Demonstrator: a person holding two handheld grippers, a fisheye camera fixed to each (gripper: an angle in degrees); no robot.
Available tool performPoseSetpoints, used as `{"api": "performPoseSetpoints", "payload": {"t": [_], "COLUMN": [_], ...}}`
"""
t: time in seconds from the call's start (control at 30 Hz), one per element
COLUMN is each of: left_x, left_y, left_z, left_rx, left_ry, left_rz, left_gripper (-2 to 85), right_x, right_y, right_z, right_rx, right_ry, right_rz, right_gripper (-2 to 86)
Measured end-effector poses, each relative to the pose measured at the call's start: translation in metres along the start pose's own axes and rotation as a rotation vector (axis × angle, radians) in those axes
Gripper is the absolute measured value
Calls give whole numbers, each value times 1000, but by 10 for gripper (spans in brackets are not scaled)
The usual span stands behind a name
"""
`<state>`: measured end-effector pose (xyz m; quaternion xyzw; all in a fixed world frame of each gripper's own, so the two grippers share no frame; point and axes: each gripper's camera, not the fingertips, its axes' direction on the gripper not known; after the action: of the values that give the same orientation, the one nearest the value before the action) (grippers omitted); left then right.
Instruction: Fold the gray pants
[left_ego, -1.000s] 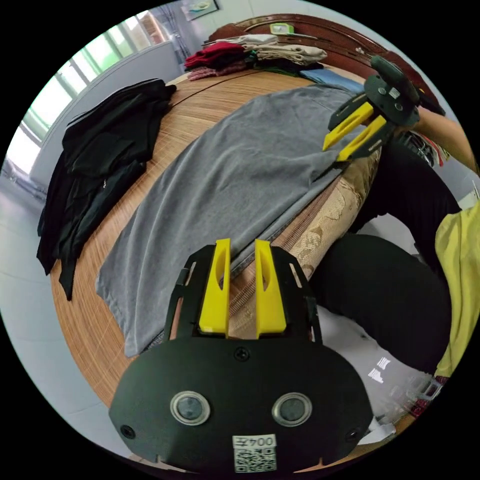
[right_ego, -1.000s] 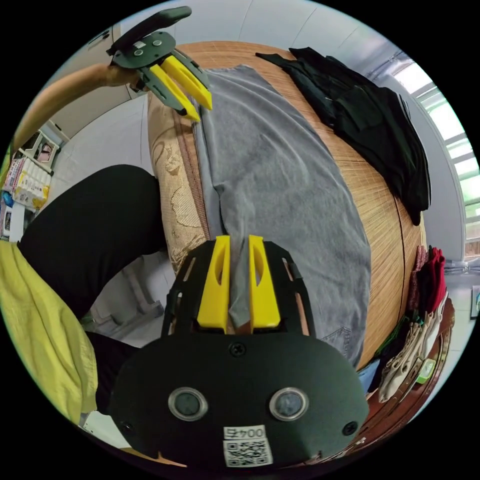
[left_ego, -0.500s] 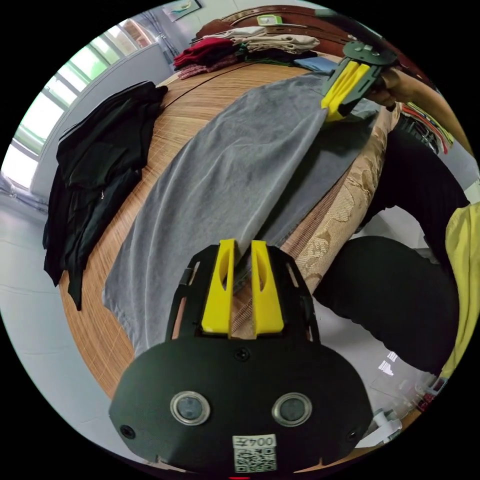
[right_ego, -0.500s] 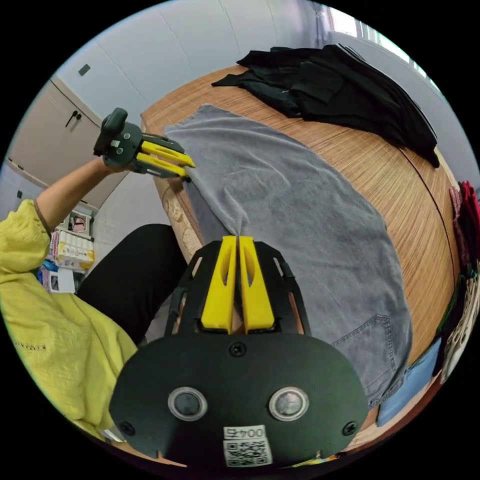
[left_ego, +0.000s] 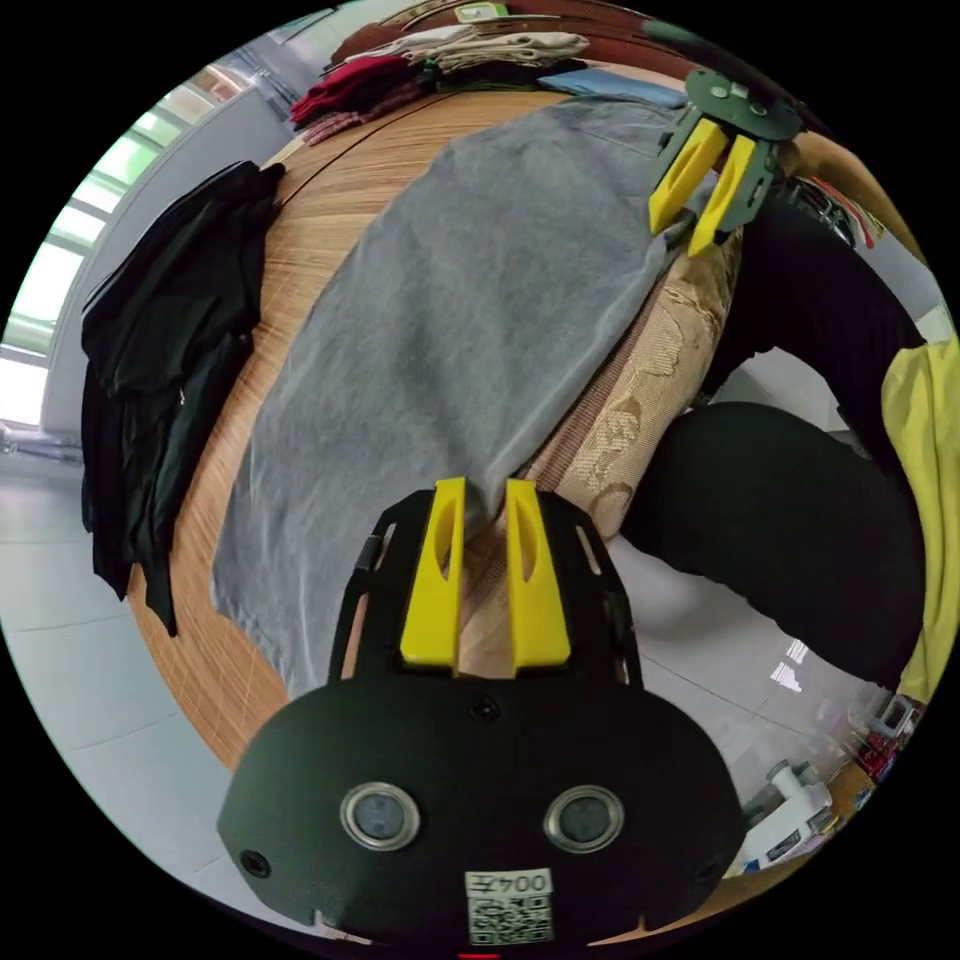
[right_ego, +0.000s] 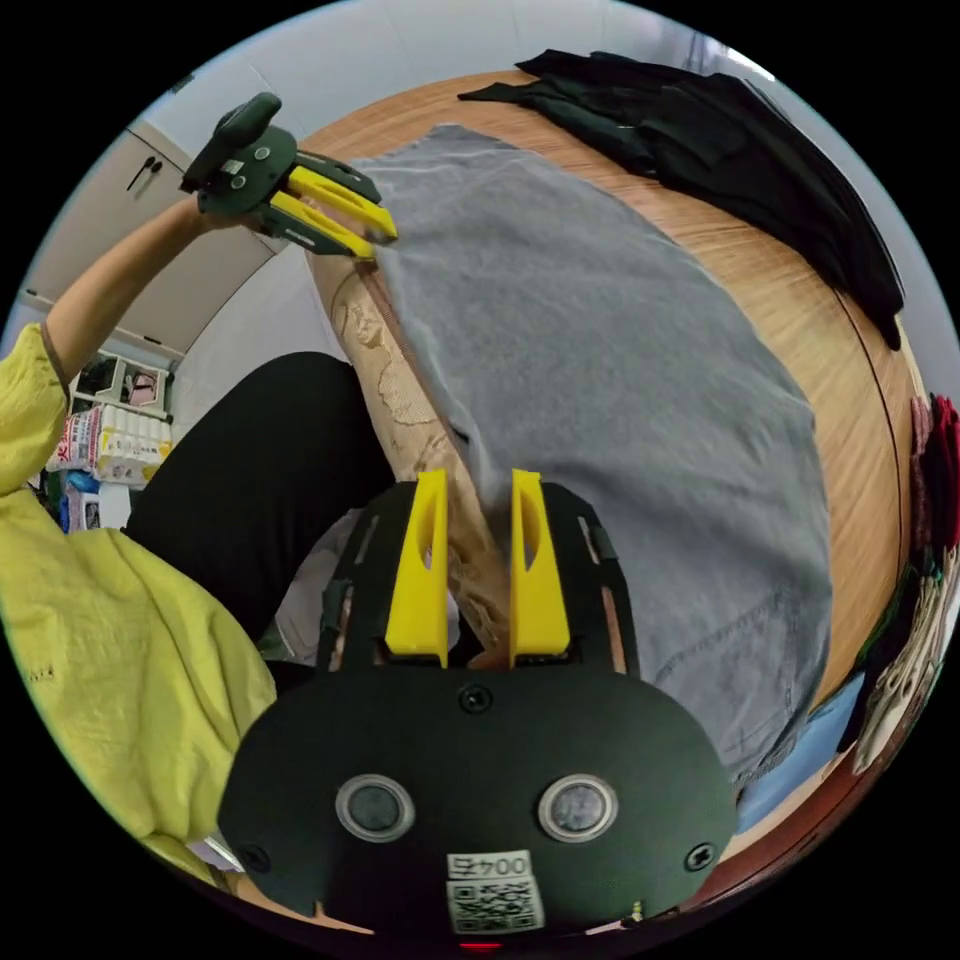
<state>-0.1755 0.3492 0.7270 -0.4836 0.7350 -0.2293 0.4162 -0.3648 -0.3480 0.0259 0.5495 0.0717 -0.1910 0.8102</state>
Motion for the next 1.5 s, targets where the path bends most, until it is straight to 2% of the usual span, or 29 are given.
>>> {"api": "performPoseSetpoints", "payload": {"t": [0.13, 0.27, 0.43, 0.53, 0.67, 0.9, 1.03, 1.1, 1.13, 1.17, 1.27, 1.33, 1.43, 1.5], "left_x": [-38, -83, -91, -87, -74, -85, -90, -91, -91, -91, -89, -87, -84, -80], "left_y": [37, 71, 48, 20, -6, 0, 1, 3, 5, 5, 7, 9, 11, 11], "left_z": [-30, -58, -36, -3, 44, 47, 47, 47, 47, 47, 46, 45, 43, 41], "left_rx": [66, 298, 405, 366, 189, 179, 161, 162, 164, 165, 168, 174, 178, 179], "left_ry": [110, 290, 268, 261, 202, 189, 181, 179, 177, 174, 160, 153, 143, 124], "left_rz": [-88, -309, -519, -591, -604, -666, -663, -668, -669, -671, -674, -681, -694, -694], "left_gripper": [108, 76, 32, 14, 4, 1, 1, 1, 1, 1, 1, 2, 2, 2], "right_x": [67, 149, 200, 211, 232, 268, 289, 286, 285, 291, 311, 313, 308, 315], "right_y": [70, 179, 316, 380, 436, 436, 395, 380, 371, 362, 353, 361, 369, 361], "right_z": [-75, -129, -160, -170, -184, -198, -214, -243, -256, -255, -219, -221, -246, -256], "right_rx": [89, 235, 547, 680, 770, 803, 639, 676, 662, 610, 447, 489, 572, 633], "right_ry": [10, -58, -303, -332, -317, -388, -299, -179, -64, -29, -127, -166, -71, -84], "right_rz": [202, 568, 1011, 1223, 1430, 1487, 1444, 1387, 1359, 1338, 1345, 1361, 1364, 1317], "right_gripper": [101, 97, 87, 102, 126, 124, 55, 45, 43, 45, 64, 78, 86, 104]}}
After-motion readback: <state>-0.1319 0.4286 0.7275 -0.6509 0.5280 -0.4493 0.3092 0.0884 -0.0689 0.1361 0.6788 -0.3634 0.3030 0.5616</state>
